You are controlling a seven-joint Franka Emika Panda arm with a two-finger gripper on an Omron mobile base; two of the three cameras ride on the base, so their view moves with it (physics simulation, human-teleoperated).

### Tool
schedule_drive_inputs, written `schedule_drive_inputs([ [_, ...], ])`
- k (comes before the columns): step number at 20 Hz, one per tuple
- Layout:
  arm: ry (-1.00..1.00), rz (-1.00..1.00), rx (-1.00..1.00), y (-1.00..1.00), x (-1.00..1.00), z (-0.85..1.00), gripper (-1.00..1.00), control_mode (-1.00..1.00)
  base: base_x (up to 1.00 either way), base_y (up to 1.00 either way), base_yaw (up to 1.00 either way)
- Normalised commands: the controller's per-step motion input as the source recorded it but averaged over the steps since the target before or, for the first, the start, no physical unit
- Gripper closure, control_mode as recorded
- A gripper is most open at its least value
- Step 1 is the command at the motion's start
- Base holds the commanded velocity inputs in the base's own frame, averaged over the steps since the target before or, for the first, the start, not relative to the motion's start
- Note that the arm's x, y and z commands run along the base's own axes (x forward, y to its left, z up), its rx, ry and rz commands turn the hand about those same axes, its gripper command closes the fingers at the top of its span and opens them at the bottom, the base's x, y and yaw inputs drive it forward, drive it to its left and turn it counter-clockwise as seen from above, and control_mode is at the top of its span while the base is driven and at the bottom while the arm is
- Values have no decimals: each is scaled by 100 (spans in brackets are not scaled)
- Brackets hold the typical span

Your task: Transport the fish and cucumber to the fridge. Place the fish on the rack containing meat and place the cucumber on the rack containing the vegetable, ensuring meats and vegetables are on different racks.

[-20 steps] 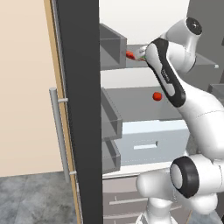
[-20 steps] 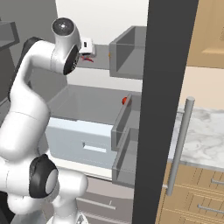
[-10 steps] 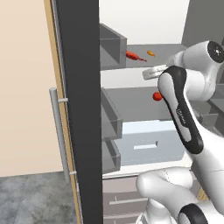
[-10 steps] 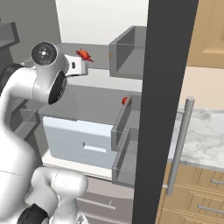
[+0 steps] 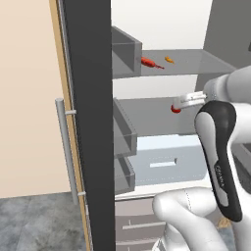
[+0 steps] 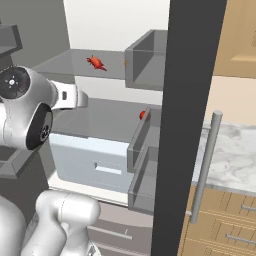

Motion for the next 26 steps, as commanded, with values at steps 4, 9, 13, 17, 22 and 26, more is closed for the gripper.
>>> schedule_drive_inputs([
  [4,38,-4,0,-13,-67,26,-100,-100,0,0,0],
  [9,15,0,0,-23,-69,3,-100,-100,0,0,0],
  [13,1,0,-7,-1,-43,-16,-100,-100,0,0,0],
  [17,1,0,-7,0,-35,-28,-100,-100,0,0,0],
  [22,1,0,-3,0,-44,-9,-100,100,-20,0,0],
  [26,0,0,0,0,0,0,-100,100,-100,0,-4],
])
